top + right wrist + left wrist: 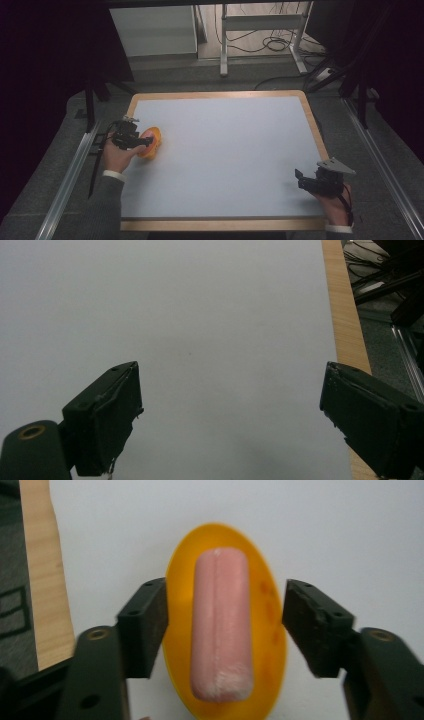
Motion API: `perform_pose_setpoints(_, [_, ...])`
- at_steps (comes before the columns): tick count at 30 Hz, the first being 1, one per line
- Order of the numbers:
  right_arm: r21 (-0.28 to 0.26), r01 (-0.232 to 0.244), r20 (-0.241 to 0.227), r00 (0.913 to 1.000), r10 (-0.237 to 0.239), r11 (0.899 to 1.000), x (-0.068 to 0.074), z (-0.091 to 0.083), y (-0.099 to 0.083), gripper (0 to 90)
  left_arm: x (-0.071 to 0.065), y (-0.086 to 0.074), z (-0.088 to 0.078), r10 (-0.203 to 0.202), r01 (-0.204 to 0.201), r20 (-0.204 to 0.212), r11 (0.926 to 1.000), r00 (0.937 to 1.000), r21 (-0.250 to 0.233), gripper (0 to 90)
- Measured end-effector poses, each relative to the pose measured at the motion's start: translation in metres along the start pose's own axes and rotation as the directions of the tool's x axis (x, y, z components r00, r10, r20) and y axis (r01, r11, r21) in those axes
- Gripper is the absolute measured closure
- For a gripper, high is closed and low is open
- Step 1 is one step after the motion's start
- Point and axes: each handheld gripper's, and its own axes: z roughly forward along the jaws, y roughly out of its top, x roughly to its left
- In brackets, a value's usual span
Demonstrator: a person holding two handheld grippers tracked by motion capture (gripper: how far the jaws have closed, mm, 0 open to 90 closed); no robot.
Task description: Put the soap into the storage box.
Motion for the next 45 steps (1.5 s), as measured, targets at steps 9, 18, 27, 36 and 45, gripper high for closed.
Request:
perform_pose_setpoints(9, [-0.001, 0.002, 0.000, 1.0000, -0.002, 1.000, 0.001, 0.000, 0.000, 9.5, -0.007, -0.012, -0.031, 0.022, -0.018, 0.042, 0.9951, 0.9989, -0.097, 24.8])
perform_pose_setpoints(18, [-0.006, 0.014, -0.006, 0.9999, -0.014, 1.000, 0.003, 0.000, 0.001, 9.5, -0.020, -0.048, -0.042, 0.039, -0.024, 0.111, 0.9907, 0.9930, -0.134, 24.0])
perform_pose_setpoints(27, [-0.004, 0.027, -0.014, 0.9995, -0.027, 1.000, 0.007, 0.001, 0.002, 9.5, -0.029, -0.085, -0.033, 0.051, -0.035, 0.161, 0.9941, 0.9856, -0.102, 23.6])
perform_pose_setpoints(36, [-0.006, 0.048, -0.031, 0.9984, -0.048, 0.999, 0.014, 0.008, 0.007, 9.5, -0.026, -0.114, -0.016, 0.009, 0.000, 0.174, 0.9986, 0.9848, -0.052, 23.0])
perform_pose_setpoints(45, [-0.017, 0.097, -0.057, 0.9936, -0.098, 0.995, 0.029, 0.014, 0.011, 9.5, -0.022, -0.118, -0.017, -0.005, 0.018, 0.182, 0.9974, 0.9833, -0.070, 22.9])
